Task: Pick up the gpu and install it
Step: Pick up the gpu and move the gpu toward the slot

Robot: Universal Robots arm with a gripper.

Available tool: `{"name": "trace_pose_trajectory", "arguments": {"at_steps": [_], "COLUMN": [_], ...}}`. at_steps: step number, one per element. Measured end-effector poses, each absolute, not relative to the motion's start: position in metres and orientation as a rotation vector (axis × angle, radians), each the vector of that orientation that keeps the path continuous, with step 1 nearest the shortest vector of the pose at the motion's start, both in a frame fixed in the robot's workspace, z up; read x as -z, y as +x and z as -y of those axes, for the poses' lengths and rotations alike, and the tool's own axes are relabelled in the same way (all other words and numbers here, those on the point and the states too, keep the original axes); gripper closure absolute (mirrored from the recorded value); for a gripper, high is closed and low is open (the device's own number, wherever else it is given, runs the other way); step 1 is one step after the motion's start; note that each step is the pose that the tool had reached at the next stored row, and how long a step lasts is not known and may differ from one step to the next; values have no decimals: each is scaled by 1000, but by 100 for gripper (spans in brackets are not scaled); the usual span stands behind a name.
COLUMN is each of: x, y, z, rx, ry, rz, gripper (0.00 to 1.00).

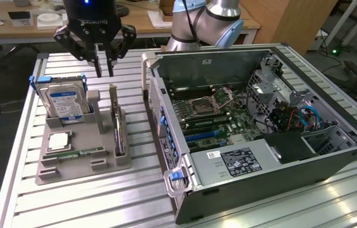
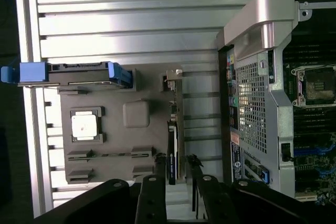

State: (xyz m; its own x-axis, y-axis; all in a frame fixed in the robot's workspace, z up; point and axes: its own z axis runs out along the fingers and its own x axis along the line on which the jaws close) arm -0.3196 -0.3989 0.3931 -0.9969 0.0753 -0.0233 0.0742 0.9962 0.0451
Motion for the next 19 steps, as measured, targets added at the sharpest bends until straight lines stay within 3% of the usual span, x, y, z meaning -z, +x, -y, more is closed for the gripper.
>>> {"name": "trace_pose_trajectory", "arguments": {"at_steps": [8, 19], "x": [-392, -378], "y": [-320, -320], "z": [399, 409], "rx": [-70, -71], "ry": [37, -18], "rz": [-3117, -3122], "gripper": [47, 47]}}
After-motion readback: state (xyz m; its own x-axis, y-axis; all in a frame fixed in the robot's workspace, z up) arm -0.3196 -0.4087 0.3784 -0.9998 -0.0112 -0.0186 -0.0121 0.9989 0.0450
